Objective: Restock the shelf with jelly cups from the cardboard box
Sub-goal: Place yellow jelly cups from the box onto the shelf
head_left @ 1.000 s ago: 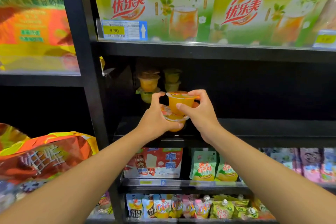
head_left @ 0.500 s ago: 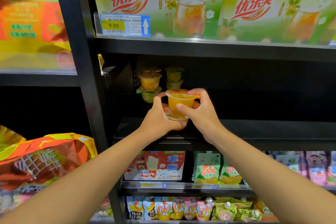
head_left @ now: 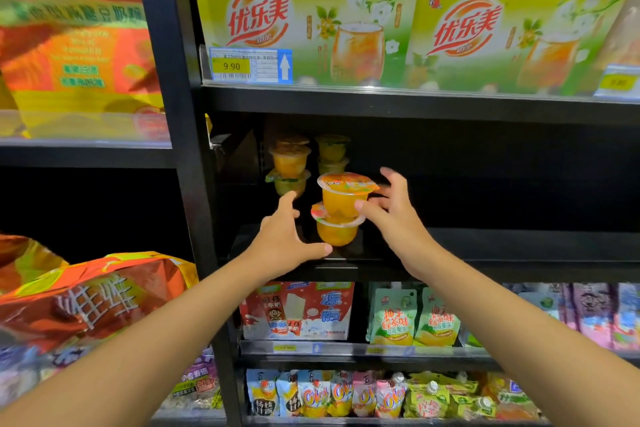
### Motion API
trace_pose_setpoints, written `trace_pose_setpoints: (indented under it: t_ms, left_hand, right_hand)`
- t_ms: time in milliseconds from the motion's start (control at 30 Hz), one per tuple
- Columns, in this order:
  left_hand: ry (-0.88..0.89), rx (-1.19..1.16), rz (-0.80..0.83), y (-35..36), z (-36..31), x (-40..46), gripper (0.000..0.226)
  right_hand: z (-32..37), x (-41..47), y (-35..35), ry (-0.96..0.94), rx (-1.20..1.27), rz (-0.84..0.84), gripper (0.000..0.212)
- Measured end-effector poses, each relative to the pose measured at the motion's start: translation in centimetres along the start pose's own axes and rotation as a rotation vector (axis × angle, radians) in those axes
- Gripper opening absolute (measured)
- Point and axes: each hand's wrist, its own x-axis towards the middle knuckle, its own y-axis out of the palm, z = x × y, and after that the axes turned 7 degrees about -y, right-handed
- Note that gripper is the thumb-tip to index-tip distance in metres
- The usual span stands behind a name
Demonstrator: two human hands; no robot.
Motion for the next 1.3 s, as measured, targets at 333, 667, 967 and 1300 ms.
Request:
trace_pose_setpoints:
  t_ms: [333, 667, 967, 1300]
  left_hand:
    - [0.248, 0.462, -0.035, 0.2, 1.1, -4.3, 0.052]
    - [0.213, 0.59, 0.03, 1.9, -1.0, -4.4, 0.059]
    - [0.182, 0.645, -0.007, 3.2, -1.4, -2.8, 0.056]
    - [0.11, 0.657, 0.015, 3.1, -2.5, 2.5, 0.052]
  right_hand:
    - [-2.0, -5.2, -2.4, -0.079, -0.607, 0.227, 0.038]
    - [-1.8, -5.1, -1.6, -0.211, -0.859, 0.427, 0.057]
    - [-3.0, -2.9, -1.9, -0.264, -0.865, 0.509, 0.062]
    - [-4.6, 1.9, -1.9, -0.219, -0.878, 0.501, 0.06]
